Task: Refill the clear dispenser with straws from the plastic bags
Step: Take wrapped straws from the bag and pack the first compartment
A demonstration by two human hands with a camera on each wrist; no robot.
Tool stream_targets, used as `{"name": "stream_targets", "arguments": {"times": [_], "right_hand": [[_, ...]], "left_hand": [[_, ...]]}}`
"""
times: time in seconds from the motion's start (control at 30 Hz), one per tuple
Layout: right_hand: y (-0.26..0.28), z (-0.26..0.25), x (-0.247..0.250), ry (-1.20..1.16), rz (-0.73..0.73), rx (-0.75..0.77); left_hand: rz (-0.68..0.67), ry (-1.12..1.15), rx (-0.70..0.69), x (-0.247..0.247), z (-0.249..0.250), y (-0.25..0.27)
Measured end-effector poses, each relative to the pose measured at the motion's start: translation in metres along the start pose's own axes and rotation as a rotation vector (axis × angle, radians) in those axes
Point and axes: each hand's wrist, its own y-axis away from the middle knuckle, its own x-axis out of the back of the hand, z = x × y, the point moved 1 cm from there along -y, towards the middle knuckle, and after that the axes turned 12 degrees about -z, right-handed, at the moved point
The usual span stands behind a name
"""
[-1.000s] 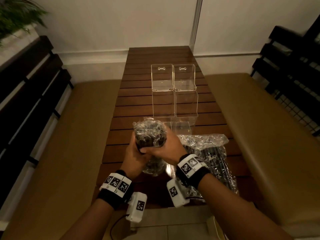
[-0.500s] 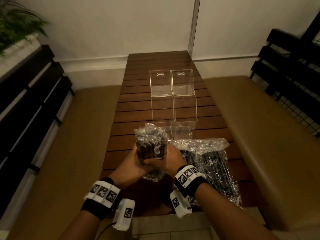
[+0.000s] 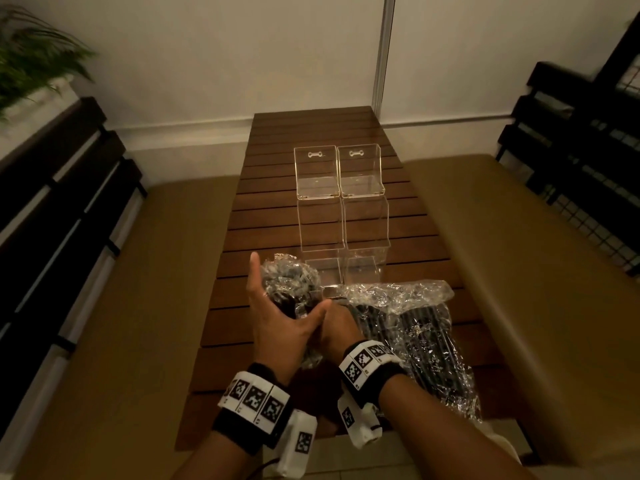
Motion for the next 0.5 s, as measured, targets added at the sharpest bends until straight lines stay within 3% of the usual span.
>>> {"name": "stream_targets", "arguments": {"times": [0.17,0.33,0.5], "right_hand": [[-0.007,0.005,-0.010,0.023,0.094,0.036],[-0.001,0.001,-0.008,-0.081,0.098,0.056],[0.017,-0.004,0.001,-0.196,0.015,0.063]], "left_hand": [[0.066,0.011,0.006,-0.005,-0.003,-0.004],[0.087,0.015,-0.015,-0.004,-0.007,-0.005],[-0.117,0.181,0.026,0.008,-0.014,-0.004]]}}
